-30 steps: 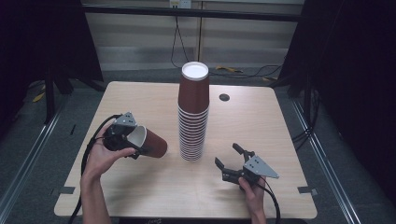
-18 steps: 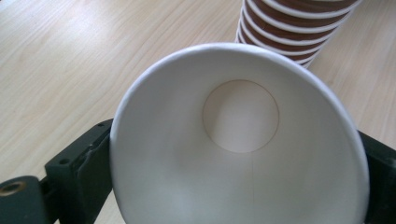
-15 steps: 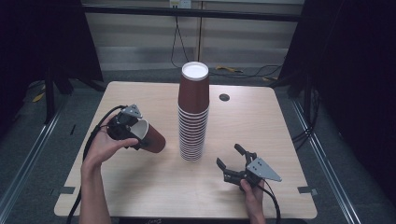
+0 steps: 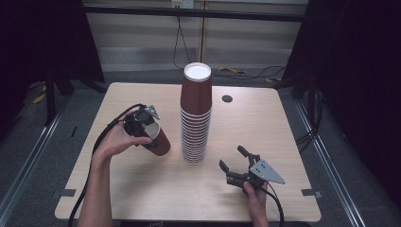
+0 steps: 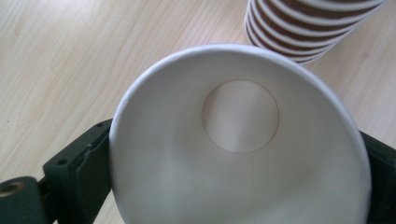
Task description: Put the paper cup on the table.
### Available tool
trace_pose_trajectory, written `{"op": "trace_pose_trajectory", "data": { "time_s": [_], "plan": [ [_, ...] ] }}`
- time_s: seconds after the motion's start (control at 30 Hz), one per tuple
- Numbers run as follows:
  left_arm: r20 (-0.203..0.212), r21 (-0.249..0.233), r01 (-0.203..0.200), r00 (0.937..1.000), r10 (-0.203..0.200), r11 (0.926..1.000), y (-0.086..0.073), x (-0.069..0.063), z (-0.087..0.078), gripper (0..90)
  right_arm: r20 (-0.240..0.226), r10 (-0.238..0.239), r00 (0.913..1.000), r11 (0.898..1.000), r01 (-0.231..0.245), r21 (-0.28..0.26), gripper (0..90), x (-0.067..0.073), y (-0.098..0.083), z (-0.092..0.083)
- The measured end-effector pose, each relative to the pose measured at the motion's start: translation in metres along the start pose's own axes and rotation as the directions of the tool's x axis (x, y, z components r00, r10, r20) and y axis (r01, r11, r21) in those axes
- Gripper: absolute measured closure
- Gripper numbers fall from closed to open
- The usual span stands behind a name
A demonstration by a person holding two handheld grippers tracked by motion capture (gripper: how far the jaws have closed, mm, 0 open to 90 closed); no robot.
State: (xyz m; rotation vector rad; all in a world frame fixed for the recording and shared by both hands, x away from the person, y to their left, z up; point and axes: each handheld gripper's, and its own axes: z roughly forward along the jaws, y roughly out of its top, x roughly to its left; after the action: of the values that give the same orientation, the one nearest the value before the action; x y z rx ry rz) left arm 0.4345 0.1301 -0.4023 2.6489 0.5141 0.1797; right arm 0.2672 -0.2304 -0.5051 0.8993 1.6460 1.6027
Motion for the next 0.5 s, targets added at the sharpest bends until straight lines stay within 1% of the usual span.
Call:
{"op": "trace_pose_trajectory", "data": {
  "time_s": [0.03,0.13,0.17,0.2,0.23,0.27,0.3,0.33,0.37,0.4,0.43,0.47,0.5],
  "plan": [
    [-0.014,0.024,-0.002,0.9999,0.002,0.9997,0.002,0.001,0.001,4.8,0.001,0.000,1.0000,1.000,0.000,-0.001,13.0,0.000,0.000,0.000],
    [-0.022,0.054,-0.004,0.9997,0.005,0.9985,0.004,0.000,0.005,4.5,0.003,0.000,1.0000,1.000,0.000,-0.002,13.0,0.000,0.000,0.000],
    [-0.026,0.064,-0.017,0.9995,0.019,0.9978,0.004,0.000,0.008,4.4,0.004,0.000,1.0000,1.000,0.000,0.000,13.2,0.000,0.000,0.000],
    [-0.026,0.058,-0.020,0.9994,0.021,0.9981,0.005,-0.001,0.009,3.5,0.007,0.000,1.0000,1.000,0.000,-0.002,13.3,0.000,0.000,0.000],
    [-0.028,0.048,-0.007,0.9996,0.008,0.9988,0.005,-0.001,0.010,3.9,0.007,0.000,1.0000,1.000,0.000,-0.001,13.3,0.000,0.000,0.000],
    [-0.027,0.048,-0.016,0.9995,0.017,0.9987,0.006,-0.001,0.010,3.8,0.007,0.000,1.0000,1.000,0.000,-0.001,13.3,0.000,0.000,0.000],
    [-0.032,0.044,-0.014,0.9994,0.015,0.9990,0.006,-0.003,0.011,3.7,0.008,0.000,1.0000,1.000,0.000,-0.001,13.3,0.000,0.000,0.000],
    [-0.029,0.051,-0.032,0.9990,0.034,0.9982,0.007,-0.002,0.011,3.4,0.009,0.000,1.0000,1.000,0.000,-0.002,13.2,0.000,0.000,0.000],
    [-0.027,0.040,-0.021,0.9994,0.022,0.9990,0.007,-0.003,0.012,3.3,0.009,0.000,1.0000,1.000,0.000,-0.001,13.3,0.000,0.000,0.000],
    [-0.019,0.035,-0.027,0.9994,0.028,0.9990,0.008,-0.003,0.013,3.4,0.009,0.000,1.0000,1.000,0.000,-0.001,13.2,0.000,0.000,0.000],
    [-0.014,0.024,-0.019,0.9997,0.019,0.9995,0.008,-0.003,0.015,3.6,0.009,0.000,1.0000,1.000,0.000,-0.001,13.3,0.000,0.000,0.000],
    [-0.013,0.016,-0.025,0.9996,0.025,0.9996,0.007,-0.003,0.016,3.9,0.009,0.000,1.0000,1.000,0.000,-0.002,13.2,0.000,0.000,0.000],
    [-0.009,0.001,-0.021,0.9997,0.021,0.9998,0.007,-0.003,0.017,4.0,0.009,0.000,1.0000,1.000,0.000,-0.002,13.2,0.000,0.000,0.000]
  ]
}}
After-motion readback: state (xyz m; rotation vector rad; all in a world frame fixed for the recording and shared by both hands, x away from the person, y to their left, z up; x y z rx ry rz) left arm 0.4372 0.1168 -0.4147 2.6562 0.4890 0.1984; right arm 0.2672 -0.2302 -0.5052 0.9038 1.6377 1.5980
